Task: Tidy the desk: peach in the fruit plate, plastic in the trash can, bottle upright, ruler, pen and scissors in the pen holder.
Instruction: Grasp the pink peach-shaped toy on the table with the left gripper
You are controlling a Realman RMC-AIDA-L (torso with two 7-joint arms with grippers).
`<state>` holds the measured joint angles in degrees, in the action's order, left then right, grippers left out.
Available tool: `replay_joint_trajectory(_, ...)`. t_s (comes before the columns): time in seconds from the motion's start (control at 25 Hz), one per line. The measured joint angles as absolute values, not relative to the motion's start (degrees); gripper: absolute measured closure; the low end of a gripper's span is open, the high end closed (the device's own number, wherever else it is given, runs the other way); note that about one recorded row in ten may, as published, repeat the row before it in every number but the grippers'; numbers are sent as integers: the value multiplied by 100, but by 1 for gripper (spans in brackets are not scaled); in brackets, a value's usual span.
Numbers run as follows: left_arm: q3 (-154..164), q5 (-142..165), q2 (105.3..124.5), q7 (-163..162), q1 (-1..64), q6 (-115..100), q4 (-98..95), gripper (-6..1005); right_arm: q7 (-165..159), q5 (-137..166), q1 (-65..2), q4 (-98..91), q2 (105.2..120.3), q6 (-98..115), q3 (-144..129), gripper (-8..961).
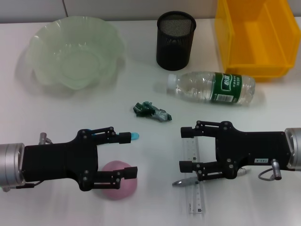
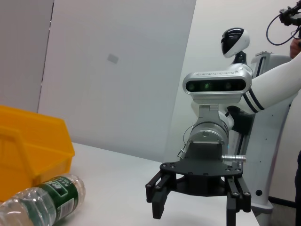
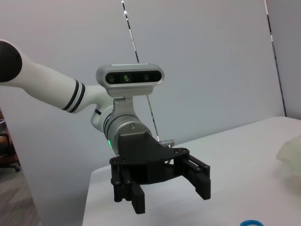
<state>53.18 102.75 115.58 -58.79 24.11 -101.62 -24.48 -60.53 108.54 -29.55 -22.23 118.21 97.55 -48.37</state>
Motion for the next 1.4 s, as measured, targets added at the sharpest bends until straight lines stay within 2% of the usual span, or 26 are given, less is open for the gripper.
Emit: replay_joint_trajectory(1.4,5315,10274,11518,-5894,2400,-10288,-2671,219,-6103,10855,-3126,-2260,11806,9728,-4840,137)
